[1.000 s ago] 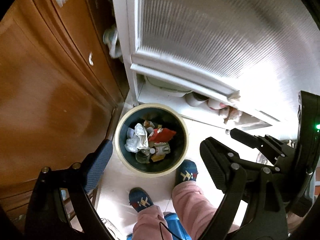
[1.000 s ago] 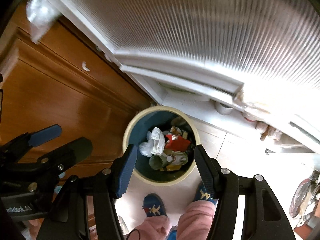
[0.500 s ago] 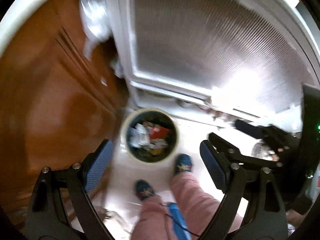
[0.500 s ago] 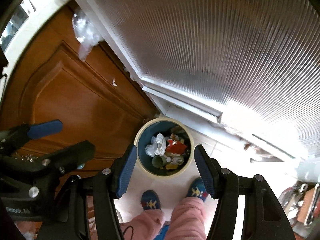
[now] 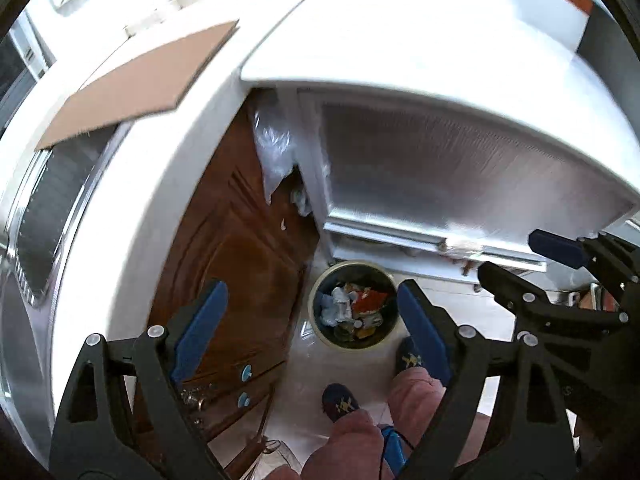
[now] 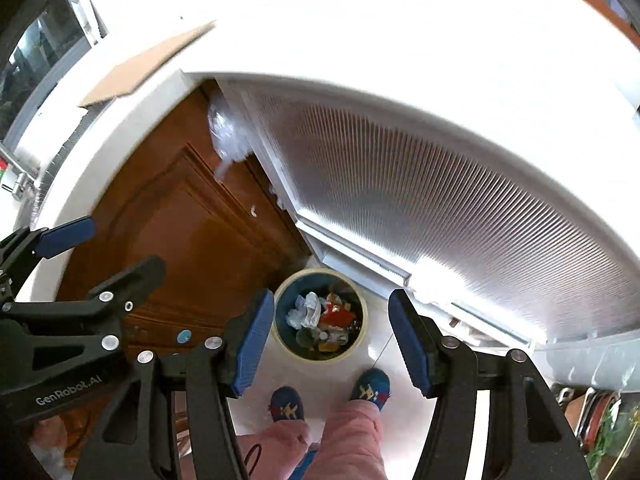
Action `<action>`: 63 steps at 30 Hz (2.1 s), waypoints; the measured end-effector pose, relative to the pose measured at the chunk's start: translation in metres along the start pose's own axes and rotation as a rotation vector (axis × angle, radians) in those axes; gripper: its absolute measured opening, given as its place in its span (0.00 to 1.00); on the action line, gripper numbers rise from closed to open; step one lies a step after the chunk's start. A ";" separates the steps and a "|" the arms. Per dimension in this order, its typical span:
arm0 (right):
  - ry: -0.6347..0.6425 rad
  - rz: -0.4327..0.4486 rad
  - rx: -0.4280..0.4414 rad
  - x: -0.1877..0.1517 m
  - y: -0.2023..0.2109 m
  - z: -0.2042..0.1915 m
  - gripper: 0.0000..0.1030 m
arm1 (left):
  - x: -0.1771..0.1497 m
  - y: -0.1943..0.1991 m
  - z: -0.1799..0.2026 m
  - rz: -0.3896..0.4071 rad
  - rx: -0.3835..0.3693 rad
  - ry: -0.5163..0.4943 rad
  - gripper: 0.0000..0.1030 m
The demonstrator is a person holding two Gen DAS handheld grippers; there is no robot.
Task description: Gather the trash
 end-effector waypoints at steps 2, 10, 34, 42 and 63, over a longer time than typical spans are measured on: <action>-0.006 0.014 0.001 0.009 0.019 0.002 0.59 | 0.006 0.008 -0.001 -0.019 -0.056 0.003 0.81; -0.028 0.064 0.015 0.032 0.071 0.003 0.59 | 0.029 0.039 -0.007 0.011 -0.062 0.041 0.81; -0.063 0.033 -0.165 0.095 0.194 0.020 0.59 | 0.095 0.145 0.016 0.053 -0.158 -0.046 0.80; -0.099 0.111 -0.201 0.100 0.214 0.010 0.59 | 0.103 0.175 0.016 0.148 -0.121 -0.063 0.80; -0.101 0.265 -0.224 0.100 0.250 -0.009 0.59 | 0.108 0.200 0.005 0.234 -0.097 -0.007 0.80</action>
Point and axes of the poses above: each gripper's, at about its wrist camera, not at the fingertips, and y roughly against the way its jaws point, z to its right, x to its top, the point moved 7 cm from there along -y, roughly the way its jaws point, and after that the axes turned 5 degrees about y, right-handed, at the moved point
